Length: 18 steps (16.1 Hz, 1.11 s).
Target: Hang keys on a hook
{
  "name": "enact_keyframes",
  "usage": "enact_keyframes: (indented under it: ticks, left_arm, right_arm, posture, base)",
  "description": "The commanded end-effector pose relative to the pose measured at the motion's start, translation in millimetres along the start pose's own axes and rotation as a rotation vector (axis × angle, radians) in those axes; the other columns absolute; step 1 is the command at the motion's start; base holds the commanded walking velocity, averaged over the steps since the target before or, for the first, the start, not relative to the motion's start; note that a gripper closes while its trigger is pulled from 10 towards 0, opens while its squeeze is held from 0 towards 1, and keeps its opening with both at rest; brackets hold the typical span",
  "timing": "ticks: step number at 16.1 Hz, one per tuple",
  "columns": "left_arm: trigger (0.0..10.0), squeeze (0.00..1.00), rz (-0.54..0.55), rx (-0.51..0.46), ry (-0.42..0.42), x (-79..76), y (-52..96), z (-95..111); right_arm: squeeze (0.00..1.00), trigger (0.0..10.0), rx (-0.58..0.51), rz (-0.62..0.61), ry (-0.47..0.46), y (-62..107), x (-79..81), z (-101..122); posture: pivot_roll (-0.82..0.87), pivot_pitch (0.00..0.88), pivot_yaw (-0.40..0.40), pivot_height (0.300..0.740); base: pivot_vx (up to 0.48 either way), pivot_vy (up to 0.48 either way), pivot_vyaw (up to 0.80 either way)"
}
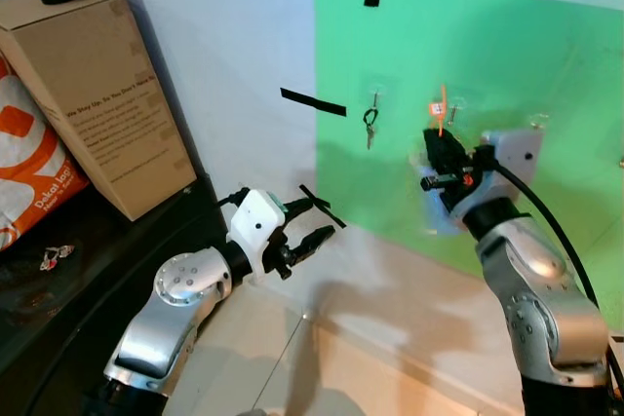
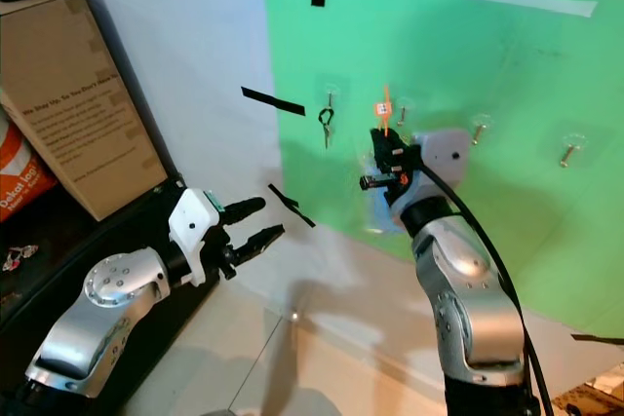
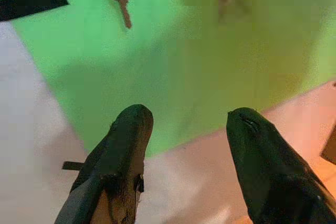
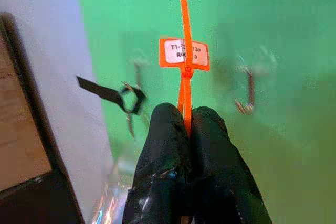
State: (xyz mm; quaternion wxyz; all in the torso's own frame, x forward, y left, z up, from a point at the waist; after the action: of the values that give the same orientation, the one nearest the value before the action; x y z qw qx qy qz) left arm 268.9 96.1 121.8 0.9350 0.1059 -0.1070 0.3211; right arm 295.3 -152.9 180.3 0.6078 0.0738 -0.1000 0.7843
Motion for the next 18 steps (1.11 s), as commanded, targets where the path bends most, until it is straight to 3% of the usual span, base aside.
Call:
enact_keyframes:
  ticks: [1,5,12,18]
  left_arm:
    - [10.0,0.0,-0.027,-0.013,-0.01,-0.2,-0.1,6.2]
    - [10.0,0.0,-0.105,-0.037,0.029,-10.4,2.4,10.3]
    - [10.0,0.0,-0.121,-0.036,0.04,-11.4,3.3,12.4]
    - [10.0,0.0,-0.138,-0.045,0.047,-13.3,4.2,15.1]
  right_arm:
    - [0.0,10.0,-0.008,-0.003,-0.029,-3.4,-3.0,3.4]
    - [0.0,10.0,0.001,-0.082,-0.089,-8.7,-18.8,3.9]
    - [0.0,10.0,0.043,-0.125,-0.165,-8.9,-27.7,-2.5]
    - [0.0,10.0,0.087,-0.126,-0.153,-5.0,-27.5,-10.0]
  posture:
    - [-0.08,0.0,0.065,0.74]
    - [-0.08,0.0,0.067,0.74]
    - [-0.08,0.0,0.068,0.74]
    - [-0.08,0.0,0.072,0.74]
  base:
    - [0.0,0.0,0.0]
    - [0.0,0.0,0.0]
    - [0.0,0.0,0.0]
    - [0.0,0.0,0.0]
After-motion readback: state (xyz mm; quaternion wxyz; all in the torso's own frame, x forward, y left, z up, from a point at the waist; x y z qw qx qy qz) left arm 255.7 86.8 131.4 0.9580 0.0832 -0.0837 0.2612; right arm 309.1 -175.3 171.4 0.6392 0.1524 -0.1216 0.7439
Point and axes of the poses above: a point about 5 cm out from each wrist's last joint towards the gripper, its own y axis pointing back from the gripper into the wrist, its own z axis along the axis of the wrist's last joint, x = y × z, the point moved 2 cm from there along -y, pointing out of the wrist towards the gripper, and after that the axes turned 9 degrees about -y, right-handed, at the moved point
